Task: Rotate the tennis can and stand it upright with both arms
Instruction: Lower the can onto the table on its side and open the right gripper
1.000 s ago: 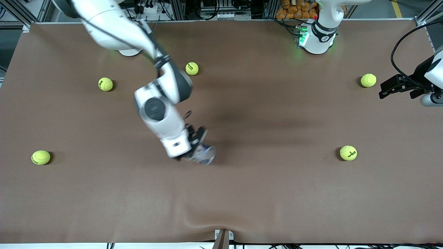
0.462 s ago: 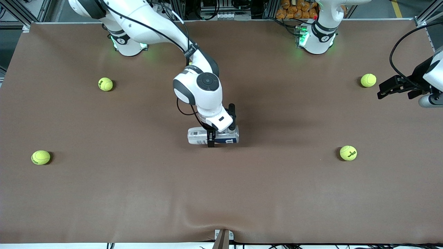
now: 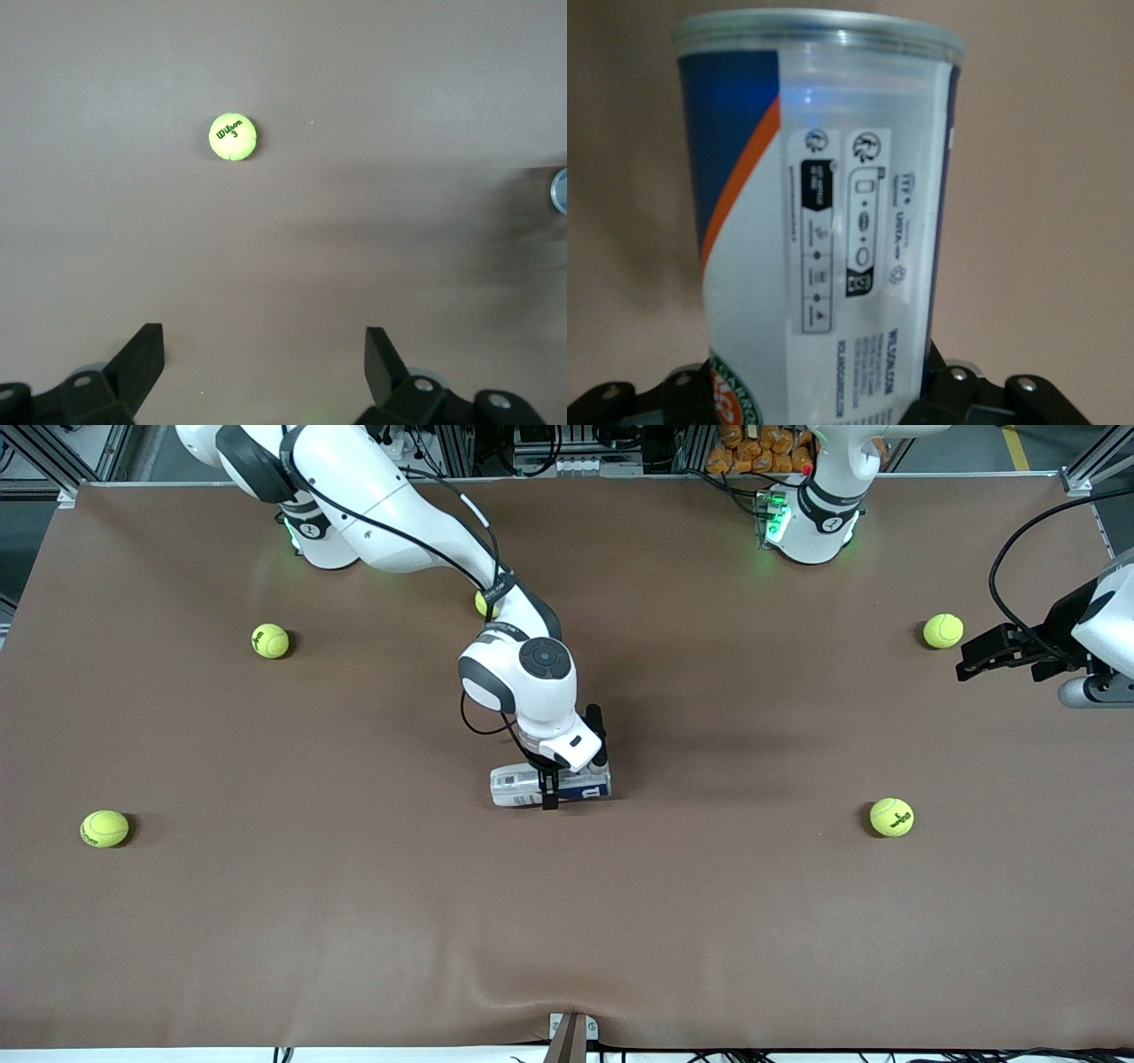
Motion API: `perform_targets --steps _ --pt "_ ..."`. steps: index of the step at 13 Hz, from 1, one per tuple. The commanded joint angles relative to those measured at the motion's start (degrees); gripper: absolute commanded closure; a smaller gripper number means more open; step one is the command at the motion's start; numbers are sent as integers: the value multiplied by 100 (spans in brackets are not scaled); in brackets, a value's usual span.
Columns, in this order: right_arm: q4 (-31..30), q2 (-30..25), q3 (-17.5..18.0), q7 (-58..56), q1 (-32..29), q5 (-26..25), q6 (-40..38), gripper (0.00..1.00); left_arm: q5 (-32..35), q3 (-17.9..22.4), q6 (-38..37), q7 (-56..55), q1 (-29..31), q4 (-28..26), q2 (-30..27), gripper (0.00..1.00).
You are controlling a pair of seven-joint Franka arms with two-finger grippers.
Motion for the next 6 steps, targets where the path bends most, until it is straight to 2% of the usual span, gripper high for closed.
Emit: perform_targets --steps 1,4,6 --pt "93 -54 -34 -92 -33 -78 45 0 -104 -10 -96 185 50 74 9 0" --pt "41 -360 -7 -83 -6 -52 -69 0 -104 -10 -113 185 41 74 18 0" --pt "32 -659 37 -83 37 1 -454 0 -183 -10 -113 185 41 74 27 0"
